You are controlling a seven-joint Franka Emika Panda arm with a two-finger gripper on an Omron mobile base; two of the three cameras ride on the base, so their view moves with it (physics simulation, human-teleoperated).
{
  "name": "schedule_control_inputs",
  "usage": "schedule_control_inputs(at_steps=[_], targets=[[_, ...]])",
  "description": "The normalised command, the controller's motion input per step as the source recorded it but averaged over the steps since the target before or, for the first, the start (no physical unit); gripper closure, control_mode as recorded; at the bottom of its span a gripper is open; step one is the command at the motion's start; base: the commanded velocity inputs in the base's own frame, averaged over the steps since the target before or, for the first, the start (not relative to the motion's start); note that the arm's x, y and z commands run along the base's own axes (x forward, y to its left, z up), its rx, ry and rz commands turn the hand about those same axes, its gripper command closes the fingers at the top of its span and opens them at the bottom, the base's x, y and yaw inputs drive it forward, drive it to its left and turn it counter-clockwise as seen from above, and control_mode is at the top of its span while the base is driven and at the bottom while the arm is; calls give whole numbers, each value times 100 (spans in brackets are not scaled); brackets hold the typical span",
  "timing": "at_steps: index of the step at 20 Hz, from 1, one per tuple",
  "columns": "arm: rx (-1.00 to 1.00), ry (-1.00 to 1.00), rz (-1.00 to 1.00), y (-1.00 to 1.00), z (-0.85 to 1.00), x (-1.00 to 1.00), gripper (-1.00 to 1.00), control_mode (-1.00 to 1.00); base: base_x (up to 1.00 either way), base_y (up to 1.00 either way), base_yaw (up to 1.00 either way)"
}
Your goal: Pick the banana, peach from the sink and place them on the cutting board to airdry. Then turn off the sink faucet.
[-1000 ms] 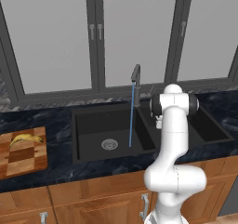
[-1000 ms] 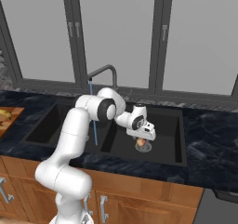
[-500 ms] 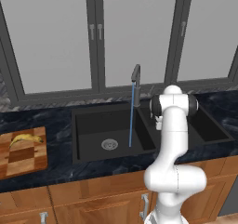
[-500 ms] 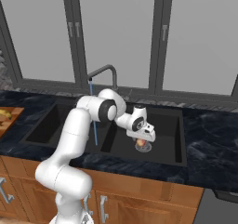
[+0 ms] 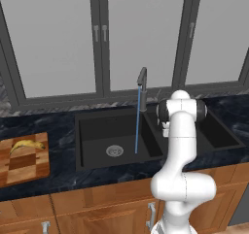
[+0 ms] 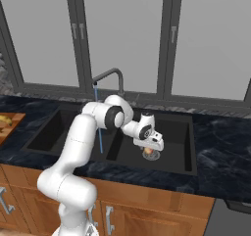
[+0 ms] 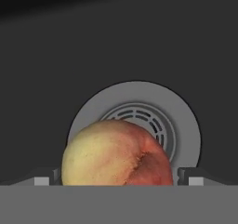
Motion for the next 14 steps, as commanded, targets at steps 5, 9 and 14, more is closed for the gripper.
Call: schedule_control_inputs(at_steps=[5, 9, 14], targets=[[0, 1, 0, 0, -10, 0, 100, -100, 0, 0, 0], [0, 1, 0, 0, -3, 1, 100, -100, 0, 0, 0], [0, -1, 0, 1, 4, -2, 100, -100, 0, 0, 0]])
